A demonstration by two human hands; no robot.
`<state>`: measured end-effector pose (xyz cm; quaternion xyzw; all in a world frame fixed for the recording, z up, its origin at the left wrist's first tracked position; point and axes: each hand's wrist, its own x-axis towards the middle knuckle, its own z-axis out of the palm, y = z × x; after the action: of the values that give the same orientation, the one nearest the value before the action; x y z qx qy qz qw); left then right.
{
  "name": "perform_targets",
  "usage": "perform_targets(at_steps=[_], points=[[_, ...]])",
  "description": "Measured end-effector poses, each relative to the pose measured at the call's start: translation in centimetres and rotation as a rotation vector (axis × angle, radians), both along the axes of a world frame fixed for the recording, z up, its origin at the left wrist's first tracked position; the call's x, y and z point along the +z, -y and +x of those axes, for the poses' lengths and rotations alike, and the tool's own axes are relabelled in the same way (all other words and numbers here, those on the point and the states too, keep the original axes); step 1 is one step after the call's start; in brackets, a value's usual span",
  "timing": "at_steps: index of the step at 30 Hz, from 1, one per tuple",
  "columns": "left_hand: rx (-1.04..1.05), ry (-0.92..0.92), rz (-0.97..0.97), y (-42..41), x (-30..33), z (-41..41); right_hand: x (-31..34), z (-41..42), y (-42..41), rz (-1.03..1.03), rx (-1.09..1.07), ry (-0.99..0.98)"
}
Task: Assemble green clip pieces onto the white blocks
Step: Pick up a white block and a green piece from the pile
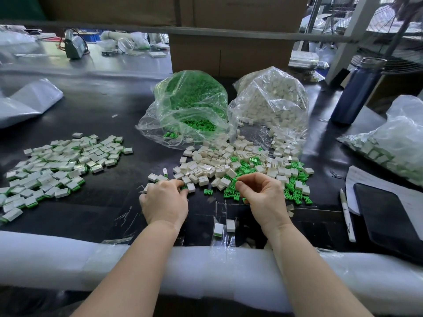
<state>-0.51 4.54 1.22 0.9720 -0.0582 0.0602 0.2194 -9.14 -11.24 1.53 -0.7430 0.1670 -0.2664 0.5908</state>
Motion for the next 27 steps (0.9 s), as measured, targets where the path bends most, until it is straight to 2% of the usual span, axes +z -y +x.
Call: perform_targets(at_steps=[5, 9, 14, 21, 27], points=[[-0.116, 0.012, -0.013, 1.4, 0.2, -0.7, 0.0, 0.0, 0.0, -0.005, -0.009, -0.002], [-0.218, -0.018, -0.128, 2.1, 0.3, -1.0, 0.1, 0.0, 0.0, -0.003, -0.009, -0.008], [-0.231, -0.086, -0.242, 2.7, 0.5, -0.9, 0.1, -0.1, 0.0, -0.017, -0.017, -0.016], [-0.262, -0.102, -0.216, 3.0, 0.4, -0.6, 0.0, 0.0, 0.1, -0.03, -0.028, -0.028], [-0.223, -0.107, -0.187, 3.5, 0.4, -0.5, -0.3, 0.2, 0.1, -0.137, -0.066, -0.047]])
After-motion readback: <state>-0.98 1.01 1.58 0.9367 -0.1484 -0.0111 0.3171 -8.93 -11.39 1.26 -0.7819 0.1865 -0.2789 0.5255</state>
